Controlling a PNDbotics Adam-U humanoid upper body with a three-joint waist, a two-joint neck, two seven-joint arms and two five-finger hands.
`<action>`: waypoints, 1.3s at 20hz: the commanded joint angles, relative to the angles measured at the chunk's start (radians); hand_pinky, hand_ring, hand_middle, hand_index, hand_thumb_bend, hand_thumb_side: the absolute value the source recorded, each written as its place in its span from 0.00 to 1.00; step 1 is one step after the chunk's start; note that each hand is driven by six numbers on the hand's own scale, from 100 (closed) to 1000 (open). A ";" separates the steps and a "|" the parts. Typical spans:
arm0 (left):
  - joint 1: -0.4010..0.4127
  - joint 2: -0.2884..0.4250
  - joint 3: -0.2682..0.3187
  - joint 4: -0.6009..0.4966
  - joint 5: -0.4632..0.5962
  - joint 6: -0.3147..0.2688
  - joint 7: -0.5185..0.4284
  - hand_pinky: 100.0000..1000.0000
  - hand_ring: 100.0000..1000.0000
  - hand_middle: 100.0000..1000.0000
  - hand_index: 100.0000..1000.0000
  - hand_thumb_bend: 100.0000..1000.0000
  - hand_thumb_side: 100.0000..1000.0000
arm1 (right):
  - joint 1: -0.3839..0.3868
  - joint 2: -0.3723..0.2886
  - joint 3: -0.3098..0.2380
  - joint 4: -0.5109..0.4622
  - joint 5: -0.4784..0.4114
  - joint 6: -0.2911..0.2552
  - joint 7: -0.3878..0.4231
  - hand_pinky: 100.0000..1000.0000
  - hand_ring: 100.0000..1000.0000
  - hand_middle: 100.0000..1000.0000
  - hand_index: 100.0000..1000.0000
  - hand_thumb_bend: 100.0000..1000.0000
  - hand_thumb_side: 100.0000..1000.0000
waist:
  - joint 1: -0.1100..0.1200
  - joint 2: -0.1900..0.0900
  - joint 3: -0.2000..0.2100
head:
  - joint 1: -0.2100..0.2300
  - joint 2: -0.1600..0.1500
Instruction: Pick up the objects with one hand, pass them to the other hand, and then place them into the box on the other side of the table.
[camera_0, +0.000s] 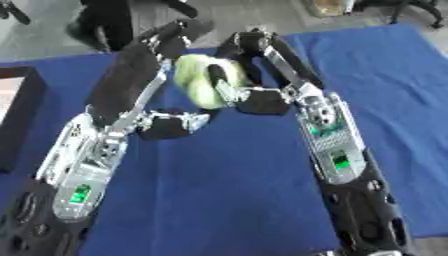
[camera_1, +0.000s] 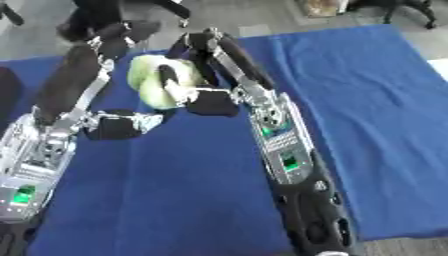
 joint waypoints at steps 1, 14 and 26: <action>-0.023 0.007 0.004 -0.017 0.019 -0.003 0.007 0.73 0.61 0.55 0.76 0.15 0.00 | -0.017 -0.006 0.004 -0.008 -0.001 -0.001 0.001 0.58 0.03 0.00 0.05 0.00 0.25 | -0.007 -0.021 0.000 | -0.003 -0.003; -0.017 0.005 0.008 -0.016 0.070 0.014 0.142 0.29 0.14 0.05 0.36 0.00 0.37 | -0.015 -0.005 -0.005 -0.006 -0.009 0.000 0.001 0.58 0.03 0.00 0.05 0.00 0.28 | -0.009 -0.021 -0.002 | -0.007 -0.003; -0.008 0.007 0.012 -0.016 0.074 0.024 0.198 0.27 0.13 0.03 0.33 0.00 0.32 | -0.044 -0.027 -0.022 -0.008 -0.053 -0.020 0.124 0.78 0.38 0.40 0.74 0.00 0.28 | -0.012 -0.028 -0.005 | -0.014 -0.003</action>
